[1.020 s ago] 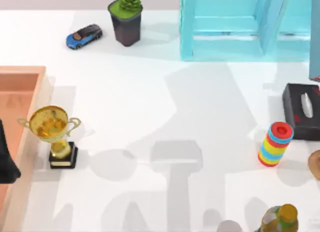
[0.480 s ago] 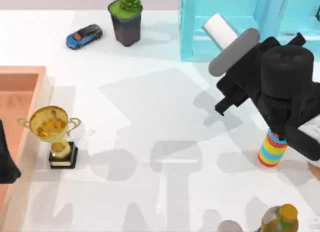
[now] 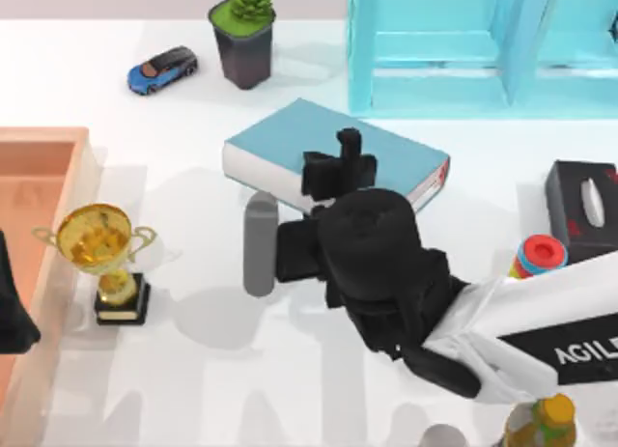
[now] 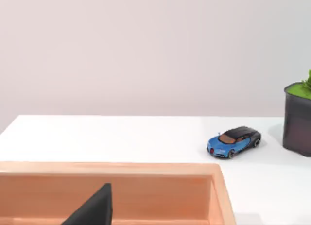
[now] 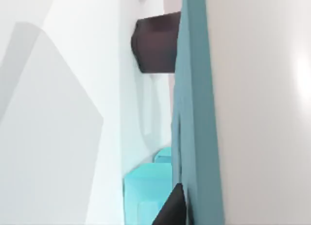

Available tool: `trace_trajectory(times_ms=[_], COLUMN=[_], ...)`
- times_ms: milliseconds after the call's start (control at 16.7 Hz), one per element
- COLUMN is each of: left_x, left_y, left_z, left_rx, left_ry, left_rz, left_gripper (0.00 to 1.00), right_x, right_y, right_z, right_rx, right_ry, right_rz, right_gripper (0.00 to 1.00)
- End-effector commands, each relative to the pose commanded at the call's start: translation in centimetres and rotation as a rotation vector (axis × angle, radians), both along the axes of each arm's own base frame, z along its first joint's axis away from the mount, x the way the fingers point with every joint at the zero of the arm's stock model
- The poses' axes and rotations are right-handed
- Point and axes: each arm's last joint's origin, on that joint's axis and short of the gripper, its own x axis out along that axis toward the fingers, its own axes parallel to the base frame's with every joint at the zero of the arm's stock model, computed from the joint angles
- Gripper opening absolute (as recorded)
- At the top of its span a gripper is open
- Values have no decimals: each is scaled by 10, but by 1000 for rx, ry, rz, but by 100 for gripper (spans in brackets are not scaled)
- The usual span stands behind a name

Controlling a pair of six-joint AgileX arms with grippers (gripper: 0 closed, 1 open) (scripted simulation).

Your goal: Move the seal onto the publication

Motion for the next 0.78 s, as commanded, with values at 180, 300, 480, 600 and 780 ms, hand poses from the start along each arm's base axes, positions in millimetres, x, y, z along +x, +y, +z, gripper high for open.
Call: trace_trajectory(times_ms=[180, 300, 480, 600, 780], left_x=[0, 0, 0, 0, 0], left_y=[0, 0, 0, 0, 0], left_z=[0, 0, 0, 0, 0], left_rx=[0, 0, 0, 0, 0], left_ry=[0, 0, 0, 0, 0], left_rz=[0, 0, 0, 0, 0], left_gripper=[100, 100, 100, 100, 100], right_x=[-12, -12, -12, -14, -17], right_y=[15, 16, 14, 14, 15], right_z=[-4, -4, -7, -5, -4], right_rx=[-61, -64, -66, -65, -64], right_ry=[-29, -31, -22, -25, -31], right_rz=[54, 57, 55, 56, 57], right_gripper=[0, 0, 0, 0, 0])
